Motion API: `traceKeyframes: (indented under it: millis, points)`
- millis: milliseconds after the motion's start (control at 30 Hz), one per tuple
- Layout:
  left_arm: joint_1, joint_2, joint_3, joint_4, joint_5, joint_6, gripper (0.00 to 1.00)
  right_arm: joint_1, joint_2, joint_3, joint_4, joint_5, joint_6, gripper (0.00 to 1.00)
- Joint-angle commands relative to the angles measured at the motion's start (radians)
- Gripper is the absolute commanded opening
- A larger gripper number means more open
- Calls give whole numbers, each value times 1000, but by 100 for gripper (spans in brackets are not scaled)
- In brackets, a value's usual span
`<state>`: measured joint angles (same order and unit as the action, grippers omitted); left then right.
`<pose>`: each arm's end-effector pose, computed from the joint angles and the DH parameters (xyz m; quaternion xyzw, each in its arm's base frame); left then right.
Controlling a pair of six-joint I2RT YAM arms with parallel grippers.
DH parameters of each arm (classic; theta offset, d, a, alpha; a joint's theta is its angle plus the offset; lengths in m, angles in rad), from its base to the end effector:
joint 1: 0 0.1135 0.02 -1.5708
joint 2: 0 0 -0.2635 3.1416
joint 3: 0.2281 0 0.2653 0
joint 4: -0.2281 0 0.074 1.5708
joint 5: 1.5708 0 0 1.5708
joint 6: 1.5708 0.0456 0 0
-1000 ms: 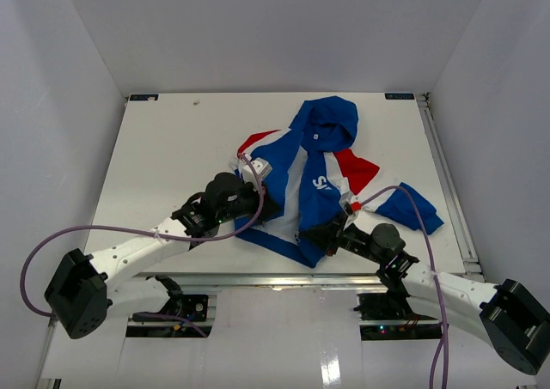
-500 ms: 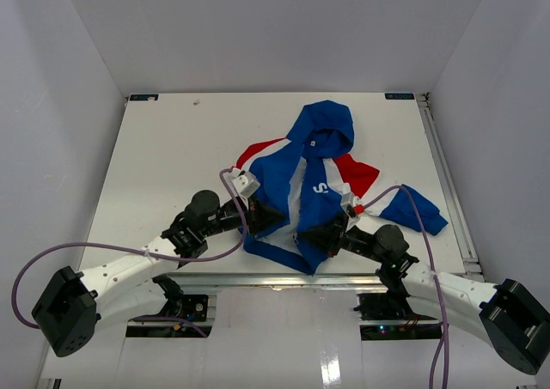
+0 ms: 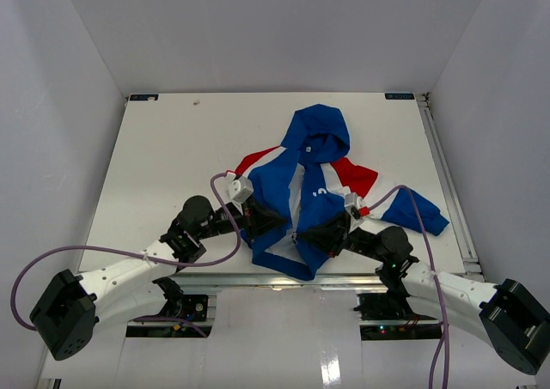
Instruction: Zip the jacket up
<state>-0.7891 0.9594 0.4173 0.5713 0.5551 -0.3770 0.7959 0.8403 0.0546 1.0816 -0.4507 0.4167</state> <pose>0.1476 -0.1829 0.2506 0.3295 0.6157 -0.5392 0.4708 0.1113 0.1420 0.2029 -0.2857 0.5359 0.5556 0.5679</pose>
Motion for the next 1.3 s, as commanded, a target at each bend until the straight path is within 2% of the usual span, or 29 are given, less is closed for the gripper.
traceKeyframes:
  millis: [0,467,867,1267]
  points:
    - [2,-13,-8,64,51,13,0,-3,-11,54,73,-34,10,8]
    - [1,-5,-18,114,114,3,0,-4,-4,82,69,-62,36,8]
    - [2,38,-14,127,117,6,0,-4,-9,85,64,-74,45,8]
    - [2,-9,-20,117,100,10,0,-4,-19,72,61,-86,45,8]
